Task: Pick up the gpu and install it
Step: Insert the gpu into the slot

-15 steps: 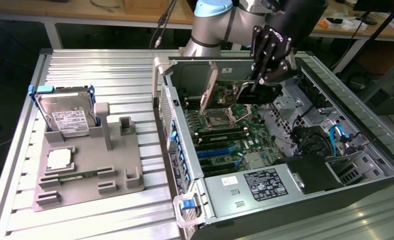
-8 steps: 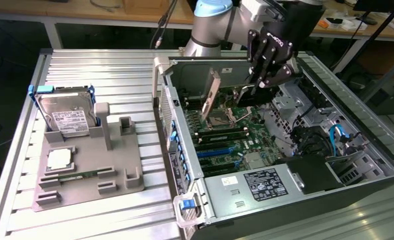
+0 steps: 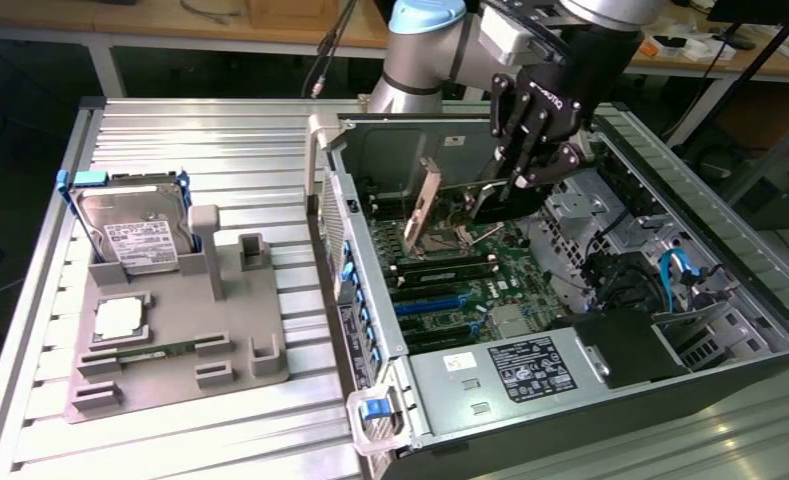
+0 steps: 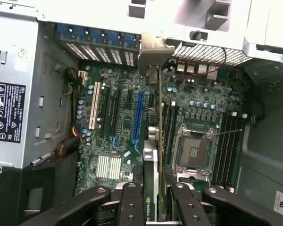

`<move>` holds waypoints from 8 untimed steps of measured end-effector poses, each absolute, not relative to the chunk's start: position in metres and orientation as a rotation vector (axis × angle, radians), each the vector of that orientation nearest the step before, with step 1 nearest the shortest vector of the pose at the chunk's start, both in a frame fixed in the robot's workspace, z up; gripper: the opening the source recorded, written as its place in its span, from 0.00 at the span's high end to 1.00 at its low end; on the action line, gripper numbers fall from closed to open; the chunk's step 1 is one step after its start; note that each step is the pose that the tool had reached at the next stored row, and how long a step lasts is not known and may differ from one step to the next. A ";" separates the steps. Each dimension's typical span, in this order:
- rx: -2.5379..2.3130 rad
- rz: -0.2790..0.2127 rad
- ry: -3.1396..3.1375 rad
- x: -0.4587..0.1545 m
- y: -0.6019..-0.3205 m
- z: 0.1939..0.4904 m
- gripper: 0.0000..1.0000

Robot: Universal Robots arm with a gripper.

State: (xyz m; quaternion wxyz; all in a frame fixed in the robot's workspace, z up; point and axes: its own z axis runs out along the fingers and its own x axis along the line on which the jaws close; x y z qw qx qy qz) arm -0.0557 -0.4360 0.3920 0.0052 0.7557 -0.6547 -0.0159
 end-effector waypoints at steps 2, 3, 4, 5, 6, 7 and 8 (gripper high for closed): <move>2.362 -0.050 -2.056 -0.056 -0.437 0.388 0.73; 2.359 -0.050 -2.059 -0.056 -0.438 0.386 0.73; 2.355 -0.050 -2.063 -0.056 -0.438 0.384 0.73; 2.351 -0.049 -2.068 -0.056 -0.439 0.383 0.73; 2.347 -0.049 -2.073 -0.056 -0.439 0.381 0.73; 2.342 -0.049 -2.079 -0.056 -0.439 0.379 0.73; 2.336 -0.049 -2.086 -0.056 -0.439 0.377 0.73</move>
